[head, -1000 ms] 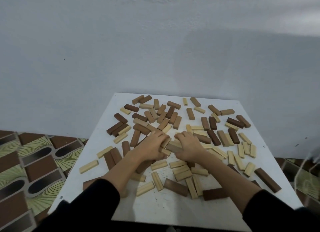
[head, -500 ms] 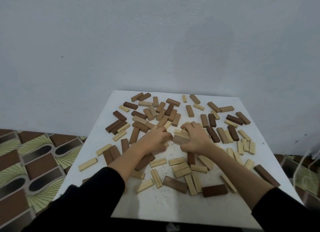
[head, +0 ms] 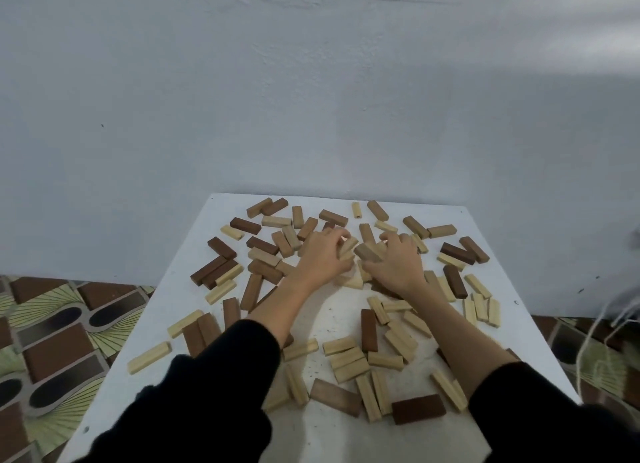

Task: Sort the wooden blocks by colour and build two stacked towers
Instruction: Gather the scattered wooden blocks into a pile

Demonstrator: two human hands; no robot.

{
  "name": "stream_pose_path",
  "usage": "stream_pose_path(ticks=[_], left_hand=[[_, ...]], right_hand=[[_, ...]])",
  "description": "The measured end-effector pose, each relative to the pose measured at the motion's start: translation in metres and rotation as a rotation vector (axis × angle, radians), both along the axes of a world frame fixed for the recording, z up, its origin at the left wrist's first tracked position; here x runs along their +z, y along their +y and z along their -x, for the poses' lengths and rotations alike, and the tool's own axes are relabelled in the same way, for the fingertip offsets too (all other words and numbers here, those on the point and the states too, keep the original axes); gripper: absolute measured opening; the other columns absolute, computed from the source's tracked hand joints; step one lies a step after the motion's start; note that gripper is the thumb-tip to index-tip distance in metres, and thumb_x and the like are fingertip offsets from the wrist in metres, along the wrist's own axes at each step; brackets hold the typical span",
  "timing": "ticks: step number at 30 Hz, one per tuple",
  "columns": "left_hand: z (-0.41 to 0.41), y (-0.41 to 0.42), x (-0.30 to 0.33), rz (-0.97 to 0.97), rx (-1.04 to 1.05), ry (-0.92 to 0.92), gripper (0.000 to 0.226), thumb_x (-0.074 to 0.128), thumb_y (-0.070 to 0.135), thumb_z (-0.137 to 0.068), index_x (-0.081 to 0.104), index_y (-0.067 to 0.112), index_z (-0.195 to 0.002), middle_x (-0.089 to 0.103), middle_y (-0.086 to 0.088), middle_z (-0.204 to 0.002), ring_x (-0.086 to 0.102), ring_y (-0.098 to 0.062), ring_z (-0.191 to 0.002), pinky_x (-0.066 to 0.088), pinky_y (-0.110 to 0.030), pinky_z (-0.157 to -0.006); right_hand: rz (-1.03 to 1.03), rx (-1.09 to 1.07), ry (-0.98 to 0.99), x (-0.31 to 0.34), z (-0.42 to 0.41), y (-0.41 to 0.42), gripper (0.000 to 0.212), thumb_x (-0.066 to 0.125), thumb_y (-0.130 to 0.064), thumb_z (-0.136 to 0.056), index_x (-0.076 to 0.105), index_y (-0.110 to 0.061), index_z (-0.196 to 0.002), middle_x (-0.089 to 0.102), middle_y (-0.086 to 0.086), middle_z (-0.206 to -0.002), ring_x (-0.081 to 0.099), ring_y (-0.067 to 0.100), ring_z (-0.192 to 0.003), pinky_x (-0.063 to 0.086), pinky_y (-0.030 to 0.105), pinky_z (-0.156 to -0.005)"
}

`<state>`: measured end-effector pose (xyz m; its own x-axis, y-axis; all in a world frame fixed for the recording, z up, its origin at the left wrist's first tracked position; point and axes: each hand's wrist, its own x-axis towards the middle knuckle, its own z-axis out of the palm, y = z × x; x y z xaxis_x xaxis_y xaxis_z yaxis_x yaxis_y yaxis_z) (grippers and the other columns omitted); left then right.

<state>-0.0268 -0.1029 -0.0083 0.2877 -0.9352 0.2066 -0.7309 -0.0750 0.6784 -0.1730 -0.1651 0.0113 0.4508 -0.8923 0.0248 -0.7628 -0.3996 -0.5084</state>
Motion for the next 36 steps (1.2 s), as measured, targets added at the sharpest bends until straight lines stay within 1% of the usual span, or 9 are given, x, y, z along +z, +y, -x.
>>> stream_pose_path(ticks=[3, 7, 10, 16, 19, 22, 24, 27, 36], left_hand=[[0.006, -0.016, 0.003, -0.016, 0.008, 0.005, 0.061, 0.073, 0.026, -0.080, 0.047, 0.009, -0.133, 0.051, -0.008, -0.128, 0.051, -0.017, -0.110, 0.042, -0.027, -0.089], [-0.011, -0.006, -0.004, -0.064, -0.021, -0.025, 0.055, 0.070, 0.025, -0.083, 0.048, 0.011, -0.131, 0.049, -0.007, -0.130, 0.048, -0.021, -0.120, 0.041, -0.035, -0.099], [-0.041, 0.020, -0.006, -0.050, 0.041, 0.000, 0.040, 0.062, 0.016, -0.088, 0.053, 0.016, -0.127, 0.053, -0.001, -0.128, 0.052, -0.016, -0.114, 0.044, -0.031, -0.095], [-0.122, 0.080, 0.000, -0.150, 0.215, -0.092, 0.051, 0.054, -0.002, -0.082, 0.052, 0.015, -0.130, 0.046, -0.006, -0.139, 0.041, -0.025, -0.130, 0.037, -0.041, -0.107], [-0.154, 0.103, 0.002, -0.335, 0.238, -0.137, 0.063, 0.066, 0.014, -0.081, 0.042, 0.019, -0.139, 0.034, -0.006, -0.147, 0.037, -0.029, -0.131, 0.035, -0.043, -0.108], [-0.173, 0.117, -0.005, -0.547, 0.168, -0.204, 0.098, 0.075, 0.048, -0.074, 0.017, 0.027, -0.150, 0.013, -0.002, -0.155, 0.023, -0.033, -0.137, 0.025, -0.045, -0.113], [-0.176, 0.118, -0.008, -0.610, 0.117, -0.238, 0.110, 0.076, 0.056, -0.069, 0.008, 0.029, -0.151, 0.006, 0.001, -0.158, 0.017, -0.033, -0.138, 0.022, -0.046, -0.113], [-0.181, 0.110, -0.007, -0.662, 0.073, -0.287, 0.110, 0.076, 0.053, -0.071, 0.006, 0.028, -0.152, 0.007, 0.001, -0.159, 0.018, -0.031, -0.135, 0.025, -0.046, -0.112], [-0.188, 0.097, 0.001, -0.683, 0.030, -0.281, 0.096, 0.079, 0.035, -0.074, 0.020, 0.024, -0.149, 0.016, -0.002, -0.150, 0.026, -0.030, -0.130, 0.033, -0.046, -0.108]], right_hand=[[0.041, -0.054, 0.054, 0.003, -0.007, -0.010, 0.069, 0.062, -0.041, -0.083, 0.035, -0.009, -0.138, 0.037, 0.015, -0.138, 0.032, 0.032, -0.129, 0.030, 0.043, -0.103], [0.065, -0.004, 0.107, 0.000, -0.016, -0.007, 0.065, 0.061, -0.037, -0.085, 0.034, -0.010, -0.137, 0.036, 0.014, -0.139, 0.031, 0.032, -0.128, 0.031, 0.042, -0.101], [0.109, 0.120, 0.026, -0.008, -0.037, 0.003, 0.056, 0.062, -0.031, -0.084, 0.040, -0.012, -0.132, 0.040, 0.011, -0.134, 0.034, 0.029, -0.124, 0.032, 0.038, -0.100], [-0.020, 0.469, -0.023, -0.004, -0.099, 0.034, 0.052, 0.061, -0.027, -0.086, 0.043, -0.008, -0.131, 0.041, 0.010, -0.134, 0.033, 0.026, -0.125, 0.031, 0.034, -0.101], [0.036, 0.637, 0.134, -0.001, -0.134, 0.042, 0.057, 0.058, -0.032, -0.088, 0.039, -0.009, -0.136, 0.039, 0.010, -0.139, 0.030, 0.027, -0.129, 0.025, 0.036, -0.105], [0.143, 0.769, 0.402, -0.002, -0.161, 0.044, 0.067, 0.062, -0.035, -0.083, 0.032, -0.021, -0.142, 0.034, 0.012, -0.144, 0.026, 0.033, -0.133, 0.021, 0.046, -0.109], [0.095, 0.785, 0.492, -0.001, -0.168, 0.043, 0.076, 0.064, -0.031, -0.081, 0.024, -0.026, -0.145, 0.027, 0.015, -0.147, 0.021, 0.037, -0.135, 0.022, 0.048, -0.108], [0.140, 0.806, 0.563, -0.002, -0.173, 0.040, 0.075, 0.062, -0.025, -0.080, 0.024, -0.026, -0.144, 0.035, 0.016, -0.138, 0.027, 0.035, -0.127, 0.025, 0.045, -0.103], [0.227, 0.746, 0.538, -0.015, -0.184, 0.042, 0.069, 0.061, -0.039, -0.081, 0.030, -0.016, -0.138, 0.041, 0.014, -0.128, 0.033, 0.031, -0.121, 0.026, 0.042, -0.104]])
